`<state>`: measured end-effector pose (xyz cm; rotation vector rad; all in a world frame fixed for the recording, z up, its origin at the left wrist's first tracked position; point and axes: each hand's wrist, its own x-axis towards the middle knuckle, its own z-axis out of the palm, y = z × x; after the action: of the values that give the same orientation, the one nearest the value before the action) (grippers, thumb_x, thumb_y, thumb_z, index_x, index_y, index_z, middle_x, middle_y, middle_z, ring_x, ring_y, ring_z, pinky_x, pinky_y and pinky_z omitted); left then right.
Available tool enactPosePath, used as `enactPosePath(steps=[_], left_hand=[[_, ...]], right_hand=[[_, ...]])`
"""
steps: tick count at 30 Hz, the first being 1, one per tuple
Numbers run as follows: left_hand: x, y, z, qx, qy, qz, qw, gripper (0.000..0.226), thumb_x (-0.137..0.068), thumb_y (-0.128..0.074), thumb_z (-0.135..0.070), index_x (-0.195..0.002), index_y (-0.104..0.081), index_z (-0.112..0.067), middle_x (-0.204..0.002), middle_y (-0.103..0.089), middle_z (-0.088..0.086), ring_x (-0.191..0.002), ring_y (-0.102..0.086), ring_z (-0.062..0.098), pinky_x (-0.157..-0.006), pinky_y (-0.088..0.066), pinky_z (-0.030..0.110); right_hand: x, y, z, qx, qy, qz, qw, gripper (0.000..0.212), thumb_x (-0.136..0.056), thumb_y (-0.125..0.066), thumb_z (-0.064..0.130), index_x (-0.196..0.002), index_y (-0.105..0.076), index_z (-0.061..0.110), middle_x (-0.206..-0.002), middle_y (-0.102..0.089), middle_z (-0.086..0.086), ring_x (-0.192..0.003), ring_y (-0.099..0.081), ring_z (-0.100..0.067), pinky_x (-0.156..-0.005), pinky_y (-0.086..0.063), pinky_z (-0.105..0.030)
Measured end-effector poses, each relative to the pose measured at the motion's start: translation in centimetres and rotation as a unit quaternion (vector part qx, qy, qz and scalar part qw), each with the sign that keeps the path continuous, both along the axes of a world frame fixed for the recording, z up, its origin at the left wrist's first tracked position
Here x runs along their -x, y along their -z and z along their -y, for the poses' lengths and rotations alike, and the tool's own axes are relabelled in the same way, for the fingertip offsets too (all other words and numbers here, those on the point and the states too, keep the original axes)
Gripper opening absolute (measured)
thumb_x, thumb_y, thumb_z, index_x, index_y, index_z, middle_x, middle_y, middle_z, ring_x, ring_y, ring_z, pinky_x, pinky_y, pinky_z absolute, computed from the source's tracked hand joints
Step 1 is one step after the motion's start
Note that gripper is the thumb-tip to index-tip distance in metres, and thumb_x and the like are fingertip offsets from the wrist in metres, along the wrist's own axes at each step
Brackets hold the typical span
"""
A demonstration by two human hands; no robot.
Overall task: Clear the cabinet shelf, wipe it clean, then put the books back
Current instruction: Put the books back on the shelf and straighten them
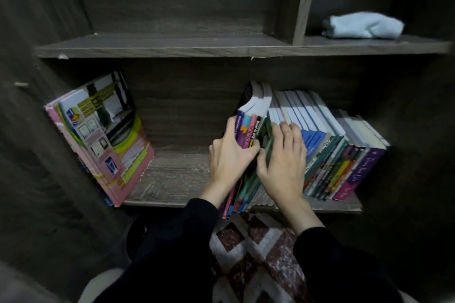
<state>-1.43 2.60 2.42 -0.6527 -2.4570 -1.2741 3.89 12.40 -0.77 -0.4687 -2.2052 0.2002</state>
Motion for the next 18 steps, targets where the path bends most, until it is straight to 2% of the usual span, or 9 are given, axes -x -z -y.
enactPosePath(steps=[3,6,8,11,12,14,16,18], left_hand=[[-0.1,0.9,1.7,0.008,0.086,0.003,0.996,0.069,-0.077,-0.065,-0.062,-0.135,-0.032,-0.042,-0.109,-0.069,-0.011,-0.102,-0.064,0.016,-0.095,-0.046,0.031],[0.0,3.4,3.4,0.030,0.184,0.052,0.981,0.084,-0.078,-0.067,-0.058,-0.146,-0.021,-0.041,-0.124,-0.063,-0.011,-0.108,-0.060,0.002,-0.101,-0.044,0.026],[0.5,6.3,4.5,0.091,0.220,0.107,0.965,0.107,-0.073,-0.074,-0.053,-0.149,0.001,-0.044,-0.144,-0.047,-0.004,-0.123,-0.051,0.007,-0.106,-0.037,0.025],[1.1,10.3,5.2,0.181,0.196,0.150,0.952,0.131,-0.068,-0.083,-0.038,-0.136,0.026,-0.058,-0.158,-0.019,0.008,-0.138,-0.036,0.027,-0.111,-0.034,0.049],[1.1,10.9,5.1,0.199,0.177,0.155,0.951,0.134,-0.068,-0.085,-0.033,-0.132,0.030,-0.060,-0.159,-0.016,0.012,-0.137,-0.036,0.032,-0.108,-0.036,0.054],[1.1,11.3,4.8,0.229,0.146,0.139,0.952,0.137,-0.069,-0.083,-0.032,-0.127,0.037,-0.060,-0.158,-0.017,0.014,-0.133,-0.042,0.036,-0.103,-0.040,0.054],[1.0,11.2,4.5,0.279,0.127,0.109,0.946,0.135,-0.072,-0.079,-0.039,-0.122,0.045,-0.056,-0.158,-0.019,0.013,-0.127,-0.049,0.035,-0.099,-0.044,0.050],[1.3,11.1,4.4,0.323,0.113,0.080,0.936,0.131,-0.074,-0.074,-0.047,-0.118,0.050,-0.051,-0.159,-0.013,0.012,-0.120,-0.056,0.031,-0.094,-0.048,0.047]], right_hand=[[-0.3,-0.1,0.1,0.018,-0.014,0.011,1.000,0.060,-0.084,-0.047,0.023,-0.141,-0.037,0.005,-0.146,-0.040,-0.015,-0.139,-0.019,-0.025,-0.115,-0.016,-0.041],[-0.7,-0.2,-0.1,0.031,-0.032,0.030,0.999,0.061,-0.088,-0.043,0.023,-0.144,-0.033,0.002,-0.151,-0.033,-0.014,-0.143,-0.015,-0.023,-0.116,-0.005,-0.037],[-1.1,-0.3,-0.3,0.051,-0.060,0.028,0.996,0.061,-0.089,-0.038,0.021,-0.146,-0.030,0.002,-0.154,-0.029,-0.012,-0.144,-0.012,-0.020,-0.116,0.000,-0.033],[-1.5,-0.5,-0.4,0.081,-0.099,0.004,0.992,0.062,-0.088,-0.034,0.021,-0.146,-0.030,0.001,-0.154,-0.029,-0.011,-0.144,-0.011,-0.015,-0.116,0.000,-0.028],[-1.6,-0.5,-0.3,0.087,-0.105,-0.007,0.991,0.062,-0.089,-0.030,0.026,-0.146,-0.031,0.001,-0.153,-0.030,-0.011,-0.143,-0.012,-0.014,-0.116,-0.001,-0.028],[-1.6,-0.4,-0.1,0.096,-0.103,-0.017,0.990,0.067,-0.093,-0.022,0.043,-0.146,-0.031,0.002,-0.154,-0.029,-0.011,-0.143,-0.011,-0.014,-0.115,-0.002,-0.030],[-1.2,-0.2,0.0,0.091,-0.085,-0.014,0.992,0.084,-0.092,-0.018,0.064,-0.146,-0.030,0.001,-0.154,-0.027,-0.012,-0.143,-0.010,-0.014,-0.115,-0.001,-0.031],[-0.7,0.2,0.1,0.064,-0.059,-0.012,0.996,0.098,-0.086,-0.018,0.076,-0.146,-0.027,0.000,-0.153,-0.028,-0.015,-0.141,-0.012,-0.017,-0.114,0.001,-0.029]])
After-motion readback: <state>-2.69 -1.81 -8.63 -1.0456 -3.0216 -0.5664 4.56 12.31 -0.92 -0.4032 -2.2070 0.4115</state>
